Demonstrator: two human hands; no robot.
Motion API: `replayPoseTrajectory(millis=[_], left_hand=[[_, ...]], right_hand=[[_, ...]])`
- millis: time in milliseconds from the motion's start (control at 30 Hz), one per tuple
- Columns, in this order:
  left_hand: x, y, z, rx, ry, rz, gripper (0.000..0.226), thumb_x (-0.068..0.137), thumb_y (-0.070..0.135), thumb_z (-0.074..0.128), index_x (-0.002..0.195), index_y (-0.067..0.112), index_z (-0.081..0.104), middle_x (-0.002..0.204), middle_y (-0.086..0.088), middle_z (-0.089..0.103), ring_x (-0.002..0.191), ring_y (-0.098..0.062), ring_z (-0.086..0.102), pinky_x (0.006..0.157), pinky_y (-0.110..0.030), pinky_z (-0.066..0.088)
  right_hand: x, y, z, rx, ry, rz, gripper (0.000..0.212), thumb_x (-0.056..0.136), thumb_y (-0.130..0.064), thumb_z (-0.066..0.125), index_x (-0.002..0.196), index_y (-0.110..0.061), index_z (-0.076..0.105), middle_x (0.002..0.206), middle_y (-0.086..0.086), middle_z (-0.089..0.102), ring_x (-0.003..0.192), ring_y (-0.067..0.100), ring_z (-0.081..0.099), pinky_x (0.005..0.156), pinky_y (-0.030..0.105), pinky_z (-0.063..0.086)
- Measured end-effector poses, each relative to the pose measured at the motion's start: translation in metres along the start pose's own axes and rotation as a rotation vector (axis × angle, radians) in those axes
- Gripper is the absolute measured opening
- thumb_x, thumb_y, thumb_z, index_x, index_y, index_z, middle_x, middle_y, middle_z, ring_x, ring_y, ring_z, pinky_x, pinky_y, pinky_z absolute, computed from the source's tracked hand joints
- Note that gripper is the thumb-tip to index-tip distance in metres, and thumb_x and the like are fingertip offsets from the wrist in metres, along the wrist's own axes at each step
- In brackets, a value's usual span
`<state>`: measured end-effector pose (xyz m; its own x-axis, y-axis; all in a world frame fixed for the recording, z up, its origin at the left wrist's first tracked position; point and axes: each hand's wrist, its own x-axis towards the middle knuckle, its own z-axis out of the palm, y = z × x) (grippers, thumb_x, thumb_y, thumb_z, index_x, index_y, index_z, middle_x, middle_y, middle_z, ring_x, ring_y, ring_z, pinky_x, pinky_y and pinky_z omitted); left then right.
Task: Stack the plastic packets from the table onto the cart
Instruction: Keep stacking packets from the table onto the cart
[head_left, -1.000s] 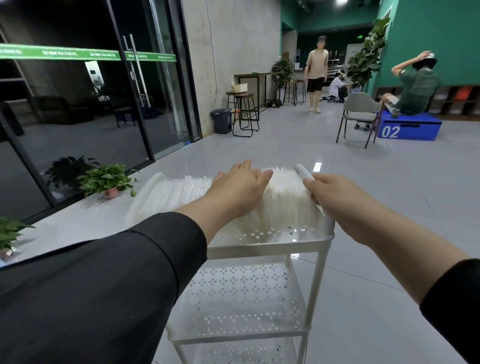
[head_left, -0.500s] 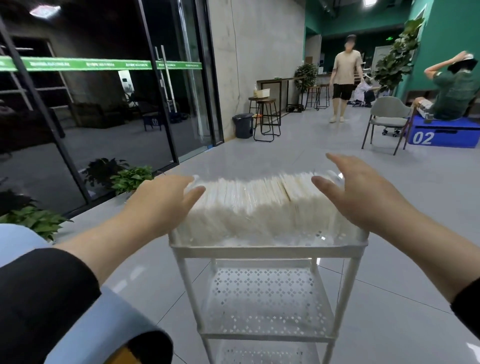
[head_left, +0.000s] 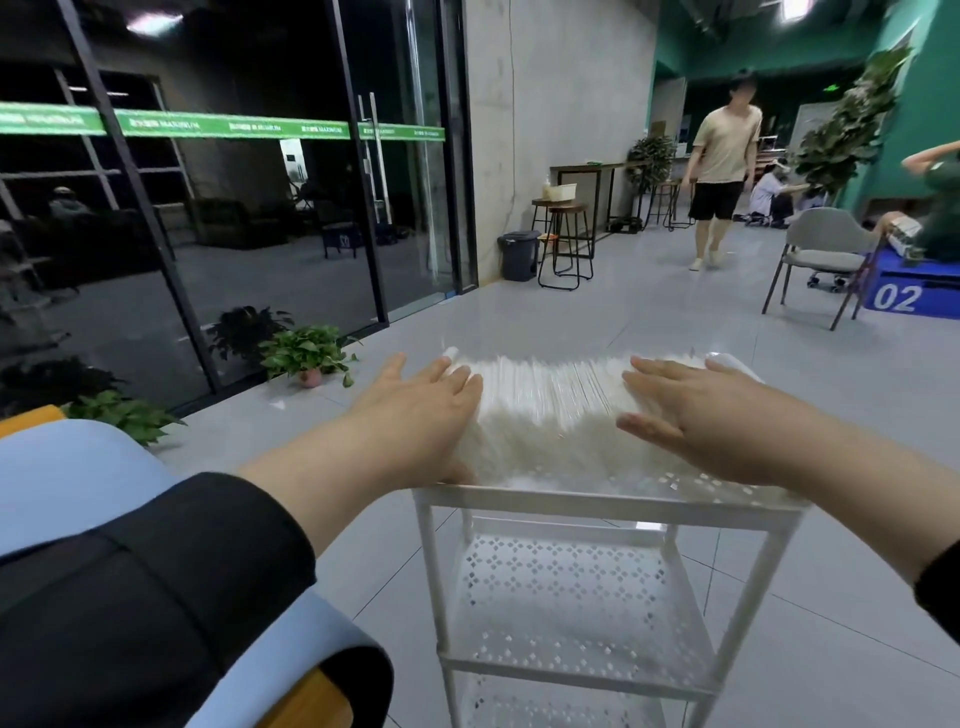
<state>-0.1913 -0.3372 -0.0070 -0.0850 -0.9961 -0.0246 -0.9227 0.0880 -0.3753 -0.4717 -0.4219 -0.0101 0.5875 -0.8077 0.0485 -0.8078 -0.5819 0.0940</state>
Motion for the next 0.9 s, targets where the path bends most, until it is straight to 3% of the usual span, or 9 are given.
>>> replayPoseTrajectory(millis=[100, 267, 433, 567, 667, 733, 800, 900], left_hand=[[0.008, 0.0, -0.005, -0.031, -0.009, -0.013, 0.108, 0.087, 0.068, 0.06, 0.162, 0.02, 0.001, 0.17, 0.0, 0.009, 0.157, -0.019, 0.002, 0.124, -0.057, 0.008], [0.019, -0.004, -0.001, -0.027, 0.099, -0.028, 0.106, 0.083, 0.068, 0.066, 0.16, 0.023, 0.008, 0.166, 0.002, 0.025, 0.154, -0.018, 0.019, 0.117, -0.049, 0.028], [0.019, 0.0, 0.002, -0.081, 0.038, -0.02, 0.118, 0.075, 0.089, 0.05, 0.162, 0.029, -0.002, 0.17, 0.003, 0.009, 0.157, -0.019, 0.006, 0.123, -0.053, 0.018], [0.03, -0.003, 0.005, -0.069, 0.099, -0.043, 0.109, 0.08, 0.083, 0.053, 0.161, 0.022, 0.012, 0.166, 0.002, 0.026, 0.152, -0.019, 0.026, 0.116, -0.046, 0.034], [0.031, -0.001, 0.002, -0.079, 0.099, -0.01, 0.113, 0.074, 0.086, 0.056, 0.16, 0.03, 0.01, 0.161, 0.009, 0.035, 0.144, -0.018, 0.039, 0.11, -0.043, 0.036], [0.03, -0.002, -0.007, -0.171, 0.104, -0.012, 0.113, 0.071, 0.09, 0.053, 0.16, 0.034, 0.01, 0.154, 0.009, 0.045, 0.139, -0.02, 0.045, 0.11, -0.042, 0.034], [0.036, -0.005, -0.016, -0.353, 0.163, -0.083, 0.096, 0.081, 0.087, 0.042, 0.157, 0.033, 0.019, 0.144, 0.001, 0.057, 0.13, -0.028, 0.053, 0.105, -0.042, 0.039], [0.059, -0.009, -0.018, -0.613, 0.187, -0.174, 0.076, 0.095, 0.076, 0.023, 0.153, 0.026, 0.031, 0.148, -0.005, 0.054, 0.13, -0.029, 0.052, 0.106, -0.045, 0.042]], right_hand=[[-0.003, -0.001, -0.001, 0.03, 0.0, 0.006, 0.082, 0.088, -0.077, 0.011, 0.155, -0.033, 0.028, 0.168, -0.011, 0.013, 0.153, 0.01, 0.018, 0.125, 0.04, 0.006], [-0.005, -0.006, -0.003, 0.072, 0.0, 0.029, 0.078, 0.089, -0.077, 0.017, 0.156, -0.039, 0.026, 0.166, -0.017, 0.014, 0.151, 0.011, 0.023, 0.125, 0.041, 0.011], [-0.006, -0.01, -0.002, -0.013, 0.046, -0.027, 0.097, 0.077, -0.09, 0.02, 0.159, -0.038, 0.016, 0.168, -0.014, 0.008, 0.154, 0.01, 0.013, 0.126, 0.044, 0.01], [0.0, -0.031, -0.007, -0.05, 0.073, -0.128, 0.104, 0.072, -0.093, 0.032, 0.159, -0.038, 0.011, 0.168, -0.014, 0.003, 0.155, 0.009, 0.004, 0.127, 0.045, 0.004], [0.01, -0.042, -0.003, -0.071, 0.082, -0.176, 0.099, 0.077, -0.088, 0.041, 0.158, -0.036, 0.015, 0.169, -0.01, 0.007, 0.155, 0.012, 0.007, 0.126, 0.049, 0.006], [0.016, -0.047, 0.001, -0.09, 0.092, -0.196, 0.096, 0.08, -0.085, 0.045, 0.157, -0.034, 0.017, 0.169, -0.007, 0.01, 0.155, 0.015, 0.009, 0.126, 0.051, 0.007], [0.021, -0.051, 0.002, -0.106, 0.103, -0.212, 0.093, 0.083, -0.081, 0.048, 0.157, -0.032, 0.019, 0.168, -0.005, 0.013, 0.155, 0.016, 0.012, 0.125, 0.052, 0.008], [0.027, -0.053, 0.0, -0.126, 0.106, -0.213, 0.087, 0.085, -0.076, 0.052, 0.154, -0.03, 0.028, 0.165, -0.004, 0.023, 0.152, 0.016, 0.021, 0.125, 0.052, 0.012]])
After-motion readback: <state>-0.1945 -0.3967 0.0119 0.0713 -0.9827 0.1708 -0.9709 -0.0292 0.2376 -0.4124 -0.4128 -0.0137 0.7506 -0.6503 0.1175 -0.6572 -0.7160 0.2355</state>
